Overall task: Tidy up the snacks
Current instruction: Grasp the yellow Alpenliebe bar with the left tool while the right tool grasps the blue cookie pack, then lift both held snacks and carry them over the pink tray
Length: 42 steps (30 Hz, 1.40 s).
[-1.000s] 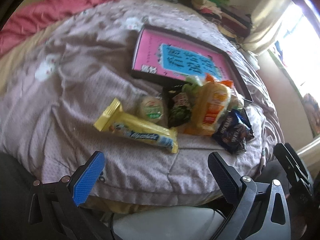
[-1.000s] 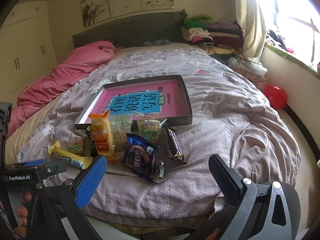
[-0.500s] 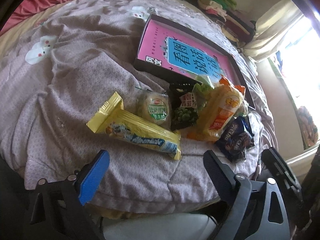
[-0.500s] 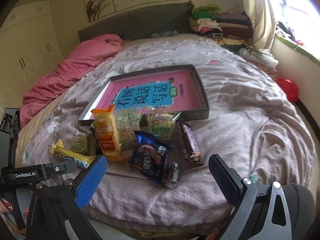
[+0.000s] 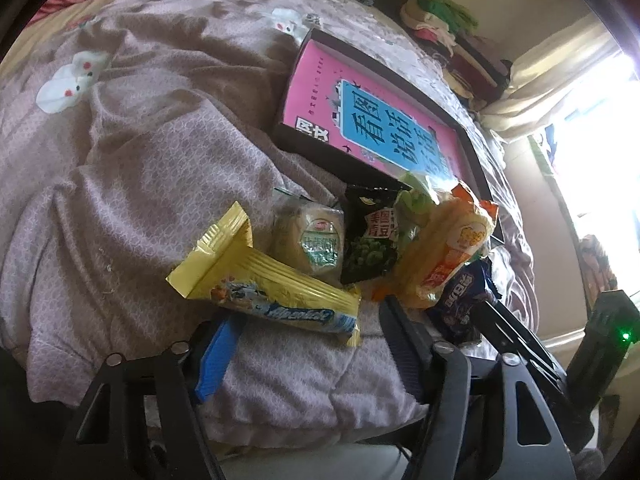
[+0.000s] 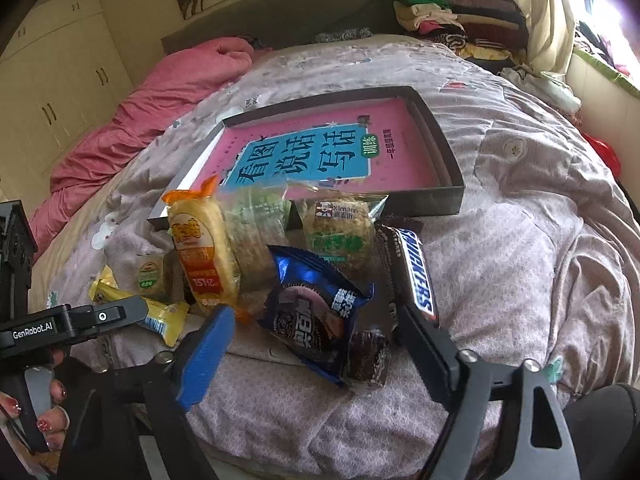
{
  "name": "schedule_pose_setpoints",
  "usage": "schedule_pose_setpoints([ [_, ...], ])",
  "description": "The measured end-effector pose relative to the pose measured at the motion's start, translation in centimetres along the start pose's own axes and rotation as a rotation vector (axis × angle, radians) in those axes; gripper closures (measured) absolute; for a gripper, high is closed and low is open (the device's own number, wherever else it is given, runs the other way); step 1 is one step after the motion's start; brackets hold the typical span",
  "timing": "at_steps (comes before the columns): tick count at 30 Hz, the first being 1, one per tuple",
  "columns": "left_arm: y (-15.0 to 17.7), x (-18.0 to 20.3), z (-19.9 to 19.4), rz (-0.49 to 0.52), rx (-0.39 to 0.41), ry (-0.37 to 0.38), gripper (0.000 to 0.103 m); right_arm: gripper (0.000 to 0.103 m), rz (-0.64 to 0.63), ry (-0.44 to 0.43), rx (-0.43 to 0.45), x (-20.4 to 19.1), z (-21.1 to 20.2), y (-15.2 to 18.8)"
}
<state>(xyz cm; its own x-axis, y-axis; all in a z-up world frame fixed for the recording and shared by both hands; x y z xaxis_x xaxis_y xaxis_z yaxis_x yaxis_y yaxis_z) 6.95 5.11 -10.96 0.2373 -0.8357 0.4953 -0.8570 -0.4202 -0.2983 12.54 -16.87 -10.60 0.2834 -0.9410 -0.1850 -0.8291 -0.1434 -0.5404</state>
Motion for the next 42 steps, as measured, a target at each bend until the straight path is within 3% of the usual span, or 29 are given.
schedule_pose_setpoints([
  [6,-1.0,-0.3,0.6,-0.015,-0.005,0.019,0.054,0.046,-0.037,-0.01,-0.016,-0.8,1.4,-0.4],
  [11,-1.6,0.0,1.4,-0.01,-0.016,0.05,0.064,0.053,-0.042,-0.034,-0.018,-0.7,2.0,-0.5],
  [24,-2.5,-0.3,1.3,0.006,-0.008,0.122,0.08,0.056,-0.03,-0.057,0.034,-0.3,0.8,-0.7],
  [34,-2.1,0.6,-0.6,0.085,0.042,0.127,0.083,0.056,-0.074,-0.065,0.118,-1.1,-1.2,-1.2],
  [42,-2.2,-0.9,-1.3,0.036,0.047,0.121,0.082,0.056,-0.069,-0.07,0.109,-0.9,-1.0,-1.2],
])
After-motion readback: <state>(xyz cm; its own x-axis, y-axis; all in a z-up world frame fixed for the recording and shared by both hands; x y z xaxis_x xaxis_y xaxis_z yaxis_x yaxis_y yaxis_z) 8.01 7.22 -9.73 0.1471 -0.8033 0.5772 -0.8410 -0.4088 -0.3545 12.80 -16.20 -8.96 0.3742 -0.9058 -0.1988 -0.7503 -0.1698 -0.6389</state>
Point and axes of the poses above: each gripper's, at about its wrist camera, not at the fingertips, and z roughly the way its jaws point, x to its right, y to its underside, the point moved 4 cm from there along z, roughly the way its jaws point, and after that the axes turned 4 degrees about -x, right-handed, at the moved point
